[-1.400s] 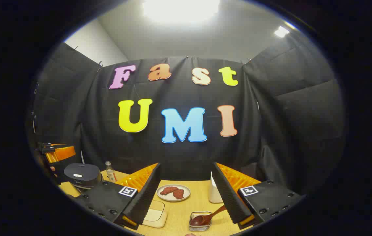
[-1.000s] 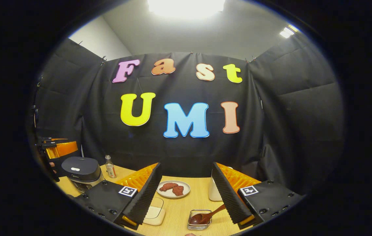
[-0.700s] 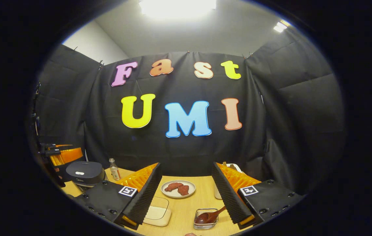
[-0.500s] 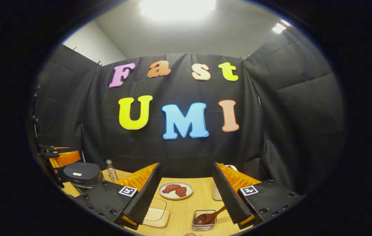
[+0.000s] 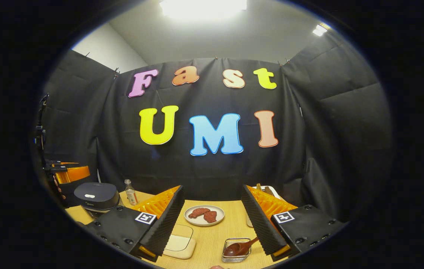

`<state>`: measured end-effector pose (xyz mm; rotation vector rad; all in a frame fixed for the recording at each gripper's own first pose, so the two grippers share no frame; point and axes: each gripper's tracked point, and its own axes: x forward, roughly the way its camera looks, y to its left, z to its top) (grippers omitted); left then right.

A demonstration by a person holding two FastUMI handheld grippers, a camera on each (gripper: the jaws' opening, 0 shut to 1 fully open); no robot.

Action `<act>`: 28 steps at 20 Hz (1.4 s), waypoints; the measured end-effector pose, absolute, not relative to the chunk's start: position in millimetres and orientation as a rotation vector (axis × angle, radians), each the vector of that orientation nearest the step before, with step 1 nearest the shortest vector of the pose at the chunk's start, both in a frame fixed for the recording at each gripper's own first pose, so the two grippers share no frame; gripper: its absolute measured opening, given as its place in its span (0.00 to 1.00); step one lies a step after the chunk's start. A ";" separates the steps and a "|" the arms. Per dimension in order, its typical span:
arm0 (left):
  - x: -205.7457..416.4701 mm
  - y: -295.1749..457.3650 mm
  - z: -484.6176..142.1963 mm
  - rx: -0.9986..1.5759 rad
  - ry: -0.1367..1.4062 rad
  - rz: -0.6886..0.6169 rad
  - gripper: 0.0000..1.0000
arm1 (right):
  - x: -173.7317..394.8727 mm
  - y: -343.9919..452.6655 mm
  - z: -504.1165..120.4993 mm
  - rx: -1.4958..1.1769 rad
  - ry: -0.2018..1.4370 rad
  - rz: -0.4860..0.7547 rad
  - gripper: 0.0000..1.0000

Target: Close the left gripper, press the button to open the rice cooker; take a wooden spoon from the chopstick holder with the right hand, scoop a spoonful of rice and pour it into the rice cooker, then put the wooden spoon back into the chopstick holder.

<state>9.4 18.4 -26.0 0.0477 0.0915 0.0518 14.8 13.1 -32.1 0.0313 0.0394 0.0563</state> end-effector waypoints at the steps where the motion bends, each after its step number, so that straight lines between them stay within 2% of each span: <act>1: 9.3 19.4 -24.5 0.036 0.086 0.046 0.90 | 14.5 14.6 -34.0 0.032 0.042 0.063 0.98; 4: 10.3 32.9 -18.9 0.030 0.095 0.024 0.55 | 14.3 17.7 -38.7 0.024 0.051 0.084 0.98; 7: 11.2 72.9 -23.5 0.029 0.145 0.088 0.21 | 14.5 13.8 -43.6 0.018 0.060 0.091 0.98; 8: 12.7 83.7 -29.0 0.035 0.173 0.094 0.01 | 13.0 13.0 -45.0 0.022 0.063 0.098 0.98; 16: 19.2 125.7 -62.3 0.035 0.349 0.102 0.01 | 14.9 3.9 -47.5 0.027 0.062 0.093 0.98; 22: 38.6 114.3 -84.4 0.103 0.471 0.068 0.02 | 15.5 11.1 -53.0 -0.005 0.069 0.111 0.98; 28: 47.3 132.0 -135.1 0.006 0.599 0.074 0.01 | 13.0 6.6 -63.2 -0.007 0.083 0.097 0.98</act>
